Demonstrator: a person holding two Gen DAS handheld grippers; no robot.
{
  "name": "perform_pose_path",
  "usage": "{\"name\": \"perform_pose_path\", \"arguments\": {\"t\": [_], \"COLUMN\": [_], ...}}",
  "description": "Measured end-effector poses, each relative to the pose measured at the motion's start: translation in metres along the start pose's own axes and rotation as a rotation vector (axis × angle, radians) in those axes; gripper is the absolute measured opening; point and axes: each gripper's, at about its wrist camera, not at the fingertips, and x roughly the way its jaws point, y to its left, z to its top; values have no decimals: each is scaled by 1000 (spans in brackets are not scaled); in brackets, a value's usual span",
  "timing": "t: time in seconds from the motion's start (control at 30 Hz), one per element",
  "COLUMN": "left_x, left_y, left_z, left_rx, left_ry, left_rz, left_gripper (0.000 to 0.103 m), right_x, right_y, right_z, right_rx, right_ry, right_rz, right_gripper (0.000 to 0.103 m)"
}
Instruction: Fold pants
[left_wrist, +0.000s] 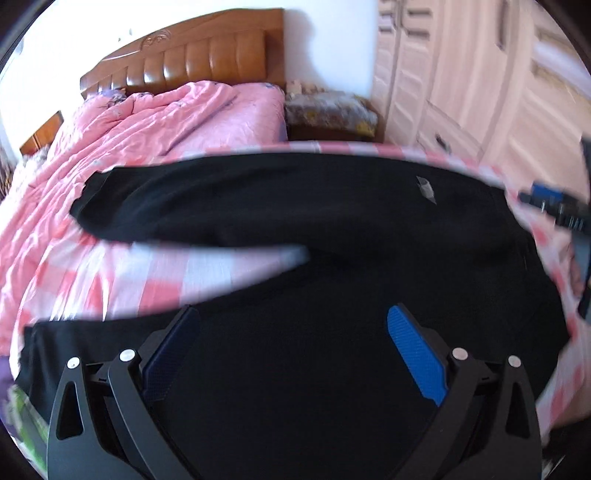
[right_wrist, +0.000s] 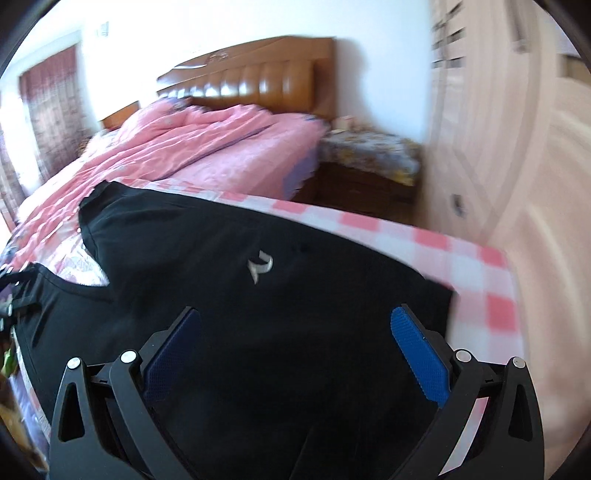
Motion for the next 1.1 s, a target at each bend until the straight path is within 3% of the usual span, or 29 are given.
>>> {"name": "perform_pose_path", "arguments": {"t": [0.07, 0.1, 0.3, 0.4, 0.47, 0.53, 0.57, 0.6, 0.67, 0.7, 0.73, 0.77, 0.97, 1.1], "left_x": [19, 37, 138, 178, 199, 212, 215, 219, 227, 227, 233, 235, 239, 236], "left_y": [12, 20, 42, 53, 58, 59, 61, 58, 53, 49, 48, 47, 41, 28], "left_z": [24, 42, 113, 137, 149, 158, 160, 163, 169, 167, 169, 170, 174, 180], "left_rx": [-20, -39, -116, -226, -308, -352, -358, -363, -382, -391, -416, -436, -579, -619], "left_ry": [-49, -35, 195, 301, 341, 354, 353, 352, 362, 369, 382, 390, 386, 375], "left_rz": [-21, -23, -33, -39, -89, -132, -134, -138, -156, -164, -192, -207, -305, -320], "left_gripper": [102, 102, 101, 101, 101, 101, 101, 100, 97, 96, 96, 96, 96, 97], "right_x": [38, 54, 132, 156, 163, 161, 158, 154, 151, 146, 144, 137, 73, 34], "right_y": [-17, -22, -53, -62, -60, -61, -61, -61, -54, -50, -45, -39, -1, 28], "right_z": [23, 31, 66, 65, 63, 62, 61, 62, 62, 60, 60, 60, 43, 21], "right_rx": [-38, -67, -148, -161, -187, -201, -203, -201, -214, -244, -262, -293, -431, -481], "right_ry": [51, 85, 298, 378, 392, 371, 359, 344, 338, 327, 316, 288, 78, -34], "right_rz": [24, 25, 107, 132, 146, 182, 203, 240, 269, 249, 235, 185, 54, -35], "right_gripper": [99, 99, 99, 99, 99, 96, 85, 62, 52, 43, 33, 14, 14, 14]}}
